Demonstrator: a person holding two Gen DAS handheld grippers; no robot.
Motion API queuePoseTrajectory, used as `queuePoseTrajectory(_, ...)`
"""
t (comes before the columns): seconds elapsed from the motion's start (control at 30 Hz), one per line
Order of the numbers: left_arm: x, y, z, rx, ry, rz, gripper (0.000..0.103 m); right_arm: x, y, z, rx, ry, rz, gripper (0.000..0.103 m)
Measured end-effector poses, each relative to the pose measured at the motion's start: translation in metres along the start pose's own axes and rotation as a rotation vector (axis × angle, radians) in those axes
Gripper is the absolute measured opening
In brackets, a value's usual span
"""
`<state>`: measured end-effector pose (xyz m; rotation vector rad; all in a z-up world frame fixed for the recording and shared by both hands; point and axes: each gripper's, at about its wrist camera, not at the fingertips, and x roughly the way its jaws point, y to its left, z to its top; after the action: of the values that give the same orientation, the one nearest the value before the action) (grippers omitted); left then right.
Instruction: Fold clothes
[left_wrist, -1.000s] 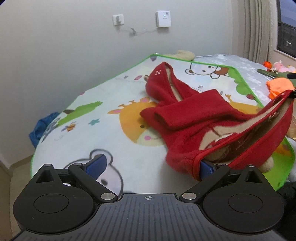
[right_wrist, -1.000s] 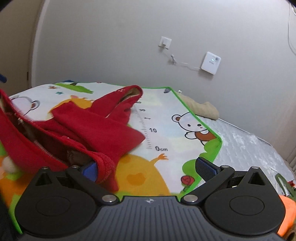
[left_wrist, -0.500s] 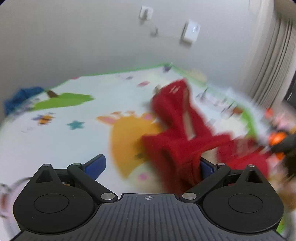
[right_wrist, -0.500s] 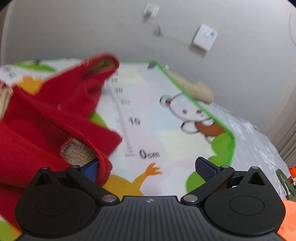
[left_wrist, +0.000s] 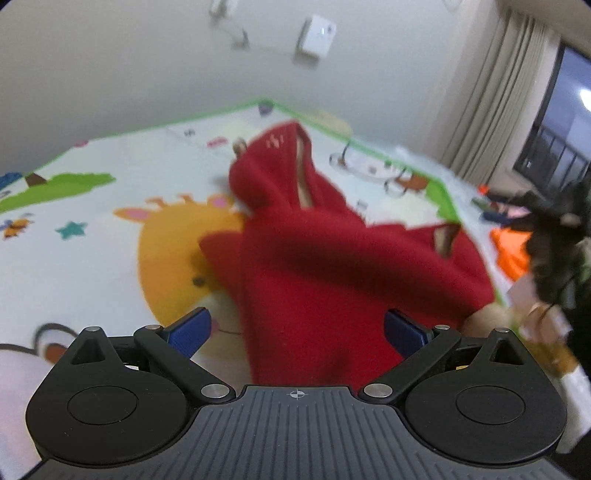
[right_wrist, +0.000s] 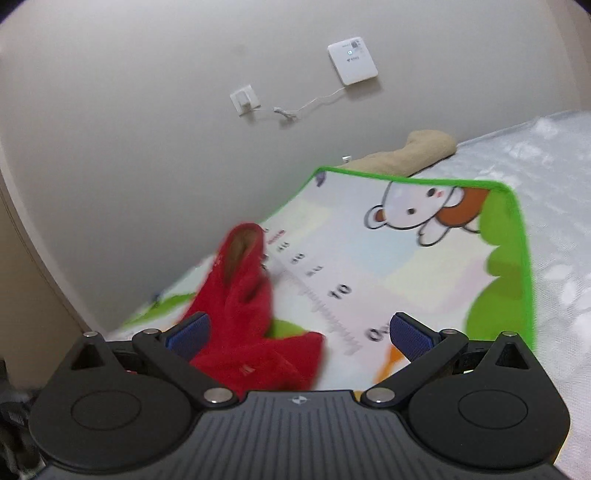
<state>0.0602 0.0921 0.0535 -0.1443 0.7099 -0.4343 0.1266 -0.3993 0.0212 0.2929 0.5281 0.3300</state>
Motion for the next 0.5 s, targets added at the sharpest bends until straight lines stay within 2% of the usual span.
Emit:
queuePoseTrajectory(0.03,0.009,-0.001,0.001,-0.004,0.004,0.011,0.102,0.004,0.003,-0.006,-0.053,0.035,-0.023,0.077)
queuePoseTrajectory(0.07,0.018,-0.002,0.001,-0.008,0.008,0.022,0.102,0.008,0.006,-0.012,-0.096,0.071,-0.041,0.059)
queuePoseTrajectory(0.13,0.027,0.001,0.003,-0.041,-0.007,0.029,0.102,0.019,0.004,-0.025,-0.073,0.125,-0.026,0.059)
queuePoseTrajectory(0.17,0.031,0.003,0.004,-0.062,-0.018,0.027,0.102,0.024,0.002,-0.03,-0.054,0.13,-0.023,0.06)
queuePoseTrajectory(0.2,0.034,0.005,0.006,-0.083,-0.029,0.023,0.101,0.03,0.001,-0.034,-0.036,0.131,-0.026,0.066)
queuePoseTrajectory(0.27,0.033,0.006,0.008,-0.114,-0.064,-0.003,0.101,0.041,0.001,-0.037,0.009,0.138,0.005,0.068)
queuePoseTrajectory(0.3,0.031,0.003,0.01,-0.108,-0.078,-0.007,0.093,0.047,0.002,-0.038,0.031,0.143,0.033,0.066)
queuePoseTrajectory(0.33,0.029,0.0,0.011,-0.101,-0.093,-0.009,0.07,0.052,0.003,-0.039,0.05,0.147,0.063,0.063)
queuePoseTrajectory(0.37,0.026,-0.005,0.013,-0.081,-0.103,0.004,0.064,0.053,0.008,-0.039,0.049,0.147,0.105,0.048)
queuePoseTrajectory(0.4,0.022,-0.009,0.014,-0.057,-0.115,0.007,0.059,0.054,0.014,-0.037,0.038,0.145,0.144,0.038)
queuePoseTrajectory(0.5,0.011,-0.018,0.014,-0.006,-0.149,-0.008,0.057,0.051,0.028,-0.034,-0.009,0.125,0.189,0.039)
